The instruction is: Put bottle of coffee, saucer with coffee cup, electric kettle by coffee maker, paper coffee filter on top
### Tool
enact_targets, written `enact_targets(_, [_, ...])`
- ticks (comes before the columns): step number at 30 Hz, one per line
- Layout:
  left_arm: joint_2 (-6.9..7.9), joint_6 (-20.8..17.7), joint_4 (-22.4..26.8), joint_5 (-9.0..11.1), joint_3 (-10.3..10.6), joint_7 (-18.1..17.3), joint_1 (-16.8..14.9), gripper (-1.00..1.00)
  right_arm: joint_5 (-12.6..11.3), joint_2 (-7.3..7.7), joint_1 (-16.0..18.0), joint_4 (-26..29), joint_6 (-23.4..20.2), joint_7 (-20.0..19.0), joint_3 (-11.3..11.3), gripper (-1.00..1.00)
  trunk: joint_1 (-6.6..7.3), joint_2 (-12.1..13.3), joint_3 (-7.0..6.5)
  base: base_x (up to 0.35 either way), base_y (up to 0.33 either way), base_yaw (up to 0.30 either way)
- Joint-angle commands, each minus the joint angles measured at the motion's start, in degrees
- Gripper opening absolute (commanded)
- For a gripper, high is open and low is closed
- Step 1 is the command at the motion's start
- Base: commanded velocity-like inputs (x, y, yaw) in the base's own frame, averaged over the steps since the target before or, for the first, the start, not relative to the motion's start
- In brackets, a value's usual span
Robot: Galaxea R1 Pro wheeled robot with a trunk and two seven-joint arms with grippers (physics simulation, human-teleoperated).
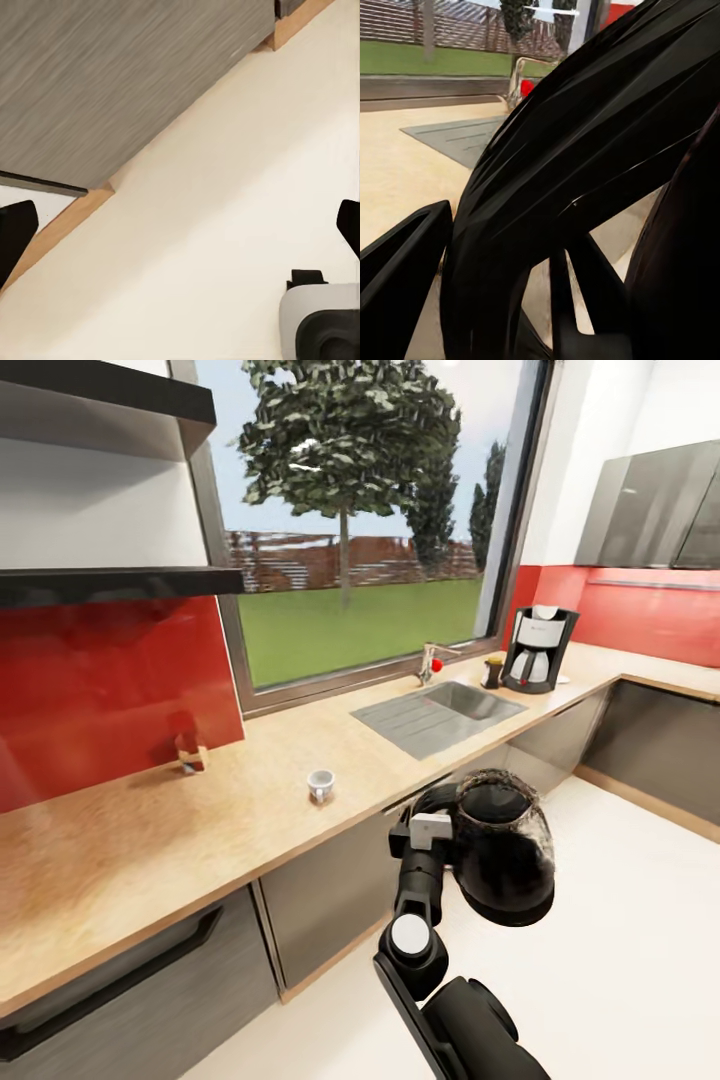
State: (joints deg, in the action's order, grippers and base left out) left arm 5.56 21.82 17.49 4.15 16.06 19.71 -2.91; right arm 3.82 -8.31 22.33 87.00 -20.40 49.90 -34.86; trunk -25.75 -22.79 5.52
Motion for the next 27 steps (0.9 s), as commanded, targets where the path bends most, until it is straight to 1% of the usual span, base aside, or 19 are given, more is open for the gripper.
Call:
enact_targets(1, [0.02,0.15,0.01,0.43,0.51,0.32,-0.02,1.0,0.49,0.07,0.08,0.0,-0.59,0.19,-0.07,-1.0,-0.03,-0.13,0.12,0.0,0.0,-0.291])
enact_targets(8, [-0.09,0.15,0.0,0.42,0.47,0.32,-0.05,1.0,0.46,0.21,0.08,-0.03,-0.52,0.19,-0.04,-1.0,-0.03,-0.13,0.12,0.014,-0.004,-0.291])
enact_targets(13, [-0.11,0.15,0.02,0.42,0.38,0.32,-0.08,1.0,0.46,0.22,0.08,-0.02,-0.52,0.19,-0.04,-1.0,-0.03,-0.13,0.12,0.134,-0.155,-0.291])
enact_targets(23, [-0.11,0.15,0.08,0.43,0.29,0.37,-0.08,1.0,0.4,0.22,0.08,-0.01,-0.52,0.19,-0.12,-1.0,-0.03,-0.13,0.12,0.216,-0.198,-0.291])
enact_targets(27, [-0.16,0.15,0.09,0.42,0.29,0.4,-0.08,1.0,0.4,0.07,0.08,-0.05,-0.58,0.19,-0.23,-1.0,-0.03,-0.13,0.12,0.292,-0.083,-0.218])
